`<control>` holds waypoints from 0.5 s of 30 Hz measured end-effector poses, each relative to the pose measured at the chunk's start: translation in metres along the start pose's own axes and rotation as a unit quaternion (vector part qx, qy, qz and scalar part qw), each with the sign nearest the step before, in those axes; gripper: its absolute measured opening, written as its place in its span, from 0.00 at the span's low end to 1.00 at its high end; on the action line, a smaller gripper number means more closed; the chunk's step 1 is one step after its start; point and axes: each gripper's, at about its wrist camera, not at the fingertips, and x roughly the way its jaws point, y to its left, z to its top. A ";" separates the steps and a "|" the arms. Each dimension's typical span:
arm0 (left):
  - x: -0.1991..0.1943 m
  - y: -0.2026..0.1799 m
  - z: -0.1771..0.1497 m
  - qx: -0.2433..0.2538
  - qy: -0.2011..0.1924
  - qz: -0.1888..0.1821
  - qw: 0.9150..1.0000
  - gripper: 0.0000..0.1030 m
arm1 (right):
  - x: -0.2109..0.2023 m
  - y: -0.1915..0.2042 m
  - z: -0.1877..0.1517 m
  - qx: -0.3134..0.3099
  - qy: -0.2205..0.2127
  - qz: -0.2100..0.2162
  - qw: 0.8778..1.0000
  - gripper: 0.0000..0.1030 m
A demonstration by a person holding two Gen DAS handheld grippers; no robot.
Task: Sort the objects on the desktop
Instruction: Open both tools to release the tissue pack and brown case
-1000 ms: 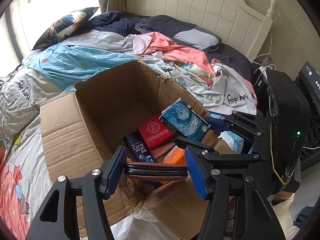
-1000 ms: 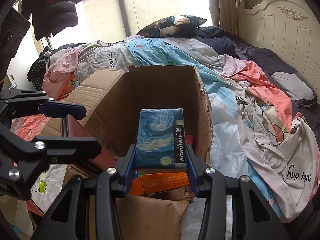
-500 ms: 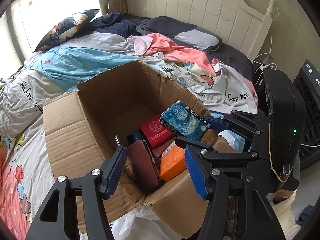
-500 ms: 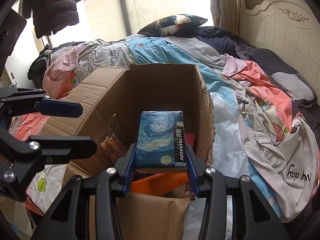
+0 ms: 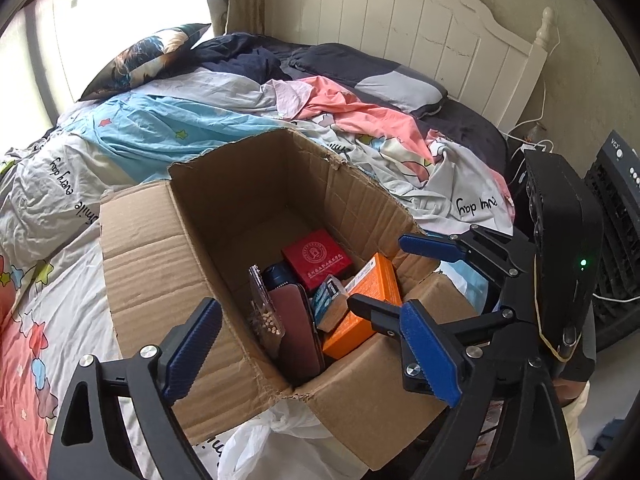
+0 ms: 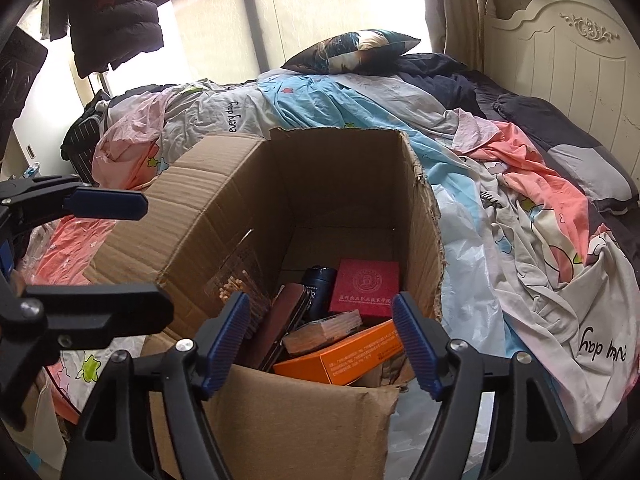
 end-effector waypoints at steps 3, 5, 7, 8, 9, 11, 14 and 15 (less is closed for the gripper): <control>-0.003 0.008 -0.002 -0.017 0.002 0.002 1.000 0.95 | -0.002 0.003 0.000 -0.001 -0.001 -0.006 1.000 0.70; -0.004 0.013 -0.003 -0.031 0.003 0.003 1.000 0.98 | -0.003 0.005 0.000 -0.003 -0.003 -0.008 1.000 0.73; -0.006 0.017 -0.005 -0.039 0.002 -0.001 0.999 0.98 | -0.005 0.007 0.000 -0.003 -0.007 -0.010 1.000 0.75; -0.006 0.019 -0.007 -0.041 0.003 -0.002 0.999 0.99 | -0.006 0.008 0.000 -0.003 -0.008 -0.010 1.000 0.76; -0.007 0.020 -0.008 -0.041 0.004 -0.001 0.999 0.99 | -0.006 0.009 0.000 -0.004 -0.008 -0.010 1.000 0.76; -0.007 0.020 -0.010 -0.037 0.006 0.005 0.999 0.99 | -0.006 0.011 0.000 -0.005 -0.008 -0.010 1.000 0.76; -0.007 0.021 -0.015 -0.028 0.011 0.020 0.999 0.99 | -0.005 0.019 0.000 -0.016 -0.005 -0.023 1.000 0.76; -0.008 0.022 -0.017 -0.031 0.011 0.024 0.999 0.99 | -0.006 0.021 0.000 -0.019 -0.006 -0.022 1.000 0.76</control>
